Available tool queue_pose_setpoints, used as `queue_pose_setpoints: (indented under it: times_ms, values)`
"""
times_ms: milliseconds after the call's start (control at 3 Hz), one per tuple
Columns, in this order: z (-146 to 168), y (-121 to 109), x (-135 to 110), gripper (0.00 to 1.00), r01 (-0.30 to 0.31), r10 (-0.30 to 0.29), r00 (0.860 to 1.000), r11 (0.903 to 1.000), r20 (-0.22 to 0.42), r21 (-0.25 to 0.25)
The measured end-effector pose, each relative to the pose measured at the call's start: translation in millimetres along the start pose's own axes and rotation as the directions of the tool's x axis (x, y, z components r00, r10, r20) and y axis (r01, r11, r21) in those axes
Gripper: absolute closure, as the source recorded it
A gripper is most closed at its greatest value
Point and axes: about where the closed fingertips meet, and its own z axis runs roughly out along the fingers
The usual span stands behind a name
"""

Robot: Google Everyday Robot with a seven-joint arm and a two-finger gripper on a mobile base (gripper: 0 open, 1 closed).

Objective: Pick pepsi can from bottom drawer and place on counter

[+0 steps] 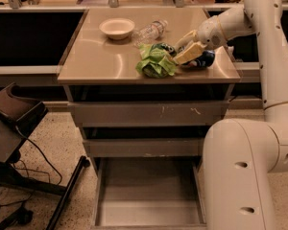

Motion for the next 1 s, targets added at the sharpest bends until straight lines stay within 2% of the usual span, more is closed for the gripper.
queue_pose_setpoints:
  times_ms: [1000]
  values:
    - [0.0,0.0,0.0,0.11,0.000,0.000,1.000,1.0000,0.000,0.000]
